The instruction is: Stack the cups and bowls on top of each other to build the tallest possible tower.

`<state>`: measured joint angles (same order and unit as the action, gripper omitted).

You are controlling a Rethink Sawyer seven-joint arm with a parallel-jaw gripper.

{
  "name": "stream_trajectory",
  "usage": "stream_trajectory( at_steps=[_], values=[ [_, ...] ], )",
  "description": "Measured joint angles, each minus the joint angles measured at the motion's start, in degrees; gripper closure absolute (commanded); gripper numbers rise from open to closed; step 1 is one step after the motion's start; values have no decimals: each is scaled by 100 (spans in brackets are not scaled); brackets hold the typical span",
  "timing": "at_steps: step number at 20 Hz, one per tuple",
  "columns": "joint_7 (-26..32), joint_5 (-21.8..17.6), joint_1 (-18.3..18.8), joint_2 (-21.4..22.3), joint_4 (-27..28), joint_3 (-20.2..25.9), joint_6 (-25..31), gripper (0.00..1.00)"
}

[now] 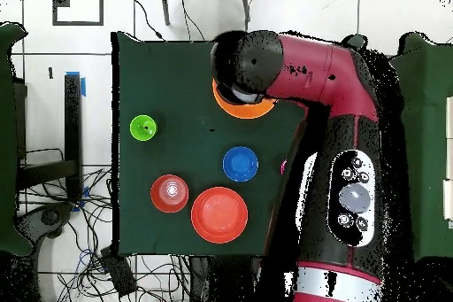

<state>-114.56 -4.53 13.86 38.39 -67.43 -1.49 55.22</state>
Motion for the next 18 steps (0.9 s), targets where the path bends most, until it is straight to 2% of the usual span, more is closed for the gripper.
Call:
stream_trajectory(
  at_steps=[18],
  values=[
    [0, -283, -25, -28, -218, 276, -38, 0]
  ],
)
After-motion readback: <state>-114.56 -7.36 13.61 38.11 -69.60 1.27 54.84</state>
